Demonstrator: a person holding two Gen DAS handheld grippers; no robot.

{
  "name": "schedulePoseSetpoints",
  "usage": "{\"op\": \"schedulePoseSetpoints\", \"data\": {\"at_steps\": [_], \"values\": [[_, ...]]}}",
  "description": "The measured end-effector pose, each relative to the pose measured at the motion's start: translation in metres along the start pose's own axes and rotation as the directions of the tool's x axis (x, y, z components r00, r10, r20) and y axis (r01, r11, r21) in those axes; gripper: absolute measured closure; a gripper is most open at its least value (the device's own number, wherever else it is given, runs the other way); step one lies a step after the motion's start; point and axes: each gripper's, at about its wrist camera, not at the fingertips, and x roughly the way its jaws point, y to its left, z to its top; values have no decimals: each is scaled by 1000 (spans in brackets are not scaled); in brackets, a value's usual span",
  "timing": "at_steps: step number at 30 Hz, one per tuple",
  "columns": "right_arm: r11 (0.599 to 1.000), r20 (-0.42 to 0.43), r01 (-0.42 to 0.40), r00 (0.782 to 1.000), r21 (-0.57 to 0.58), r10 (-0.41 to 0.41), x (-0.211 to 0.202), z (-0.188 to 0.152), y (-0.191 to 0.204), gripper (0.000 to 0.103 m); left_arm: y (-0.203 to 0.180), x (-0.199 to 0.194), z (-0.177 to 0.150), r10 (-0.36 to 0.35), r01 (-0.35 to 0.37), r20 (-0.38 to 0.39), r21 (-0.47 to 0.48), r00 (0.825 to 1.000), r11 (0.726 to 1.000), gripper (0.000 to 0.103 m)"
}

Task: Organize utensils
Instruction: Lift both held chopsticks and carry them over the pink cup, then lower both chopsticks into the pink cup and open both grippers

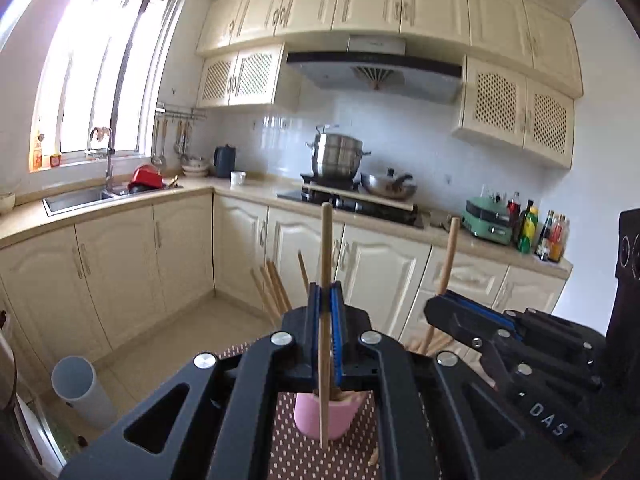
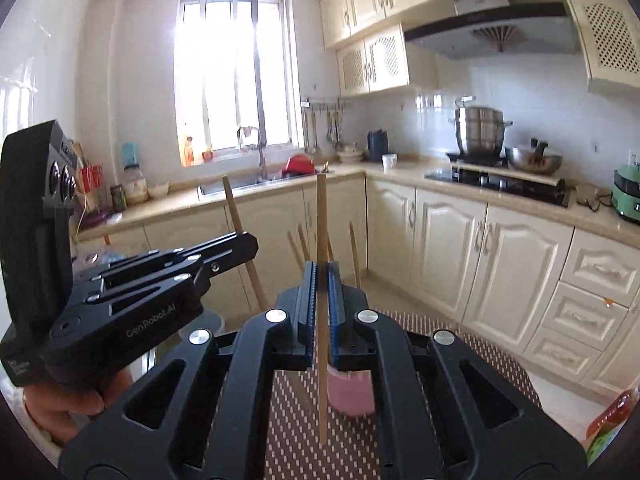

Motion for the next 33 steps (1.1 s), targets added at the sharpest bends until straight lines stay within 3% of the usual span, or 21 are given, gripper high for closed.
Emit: {"op": "schedulePoseSetpoints", "data": {"at_steps": [8, 13, 26, 33], "values": [[999, 140, 48, 989, 3, -48, 12, 23, 0, 97, 1, -7, 37, 21, -20, 106, -12, 994, 1000, 97], [997, 169, 74, 983, 10, -74, 25, 22, -3, 97, 0, 0, 40, 14, -11, 138, -25, 990, 1000, 97], [996, 104, 88, 991, 18, -89, 37, 1, -6, 97, 8, 40, 6, -15, 15, 21, -33, 1000, 999, 97], [996, 74, 86, 993, 15, -87, 41, -8, -7, 97, 8, 47, -11, 10, -10, -13, 1, 1000, 1000, 97]]}}
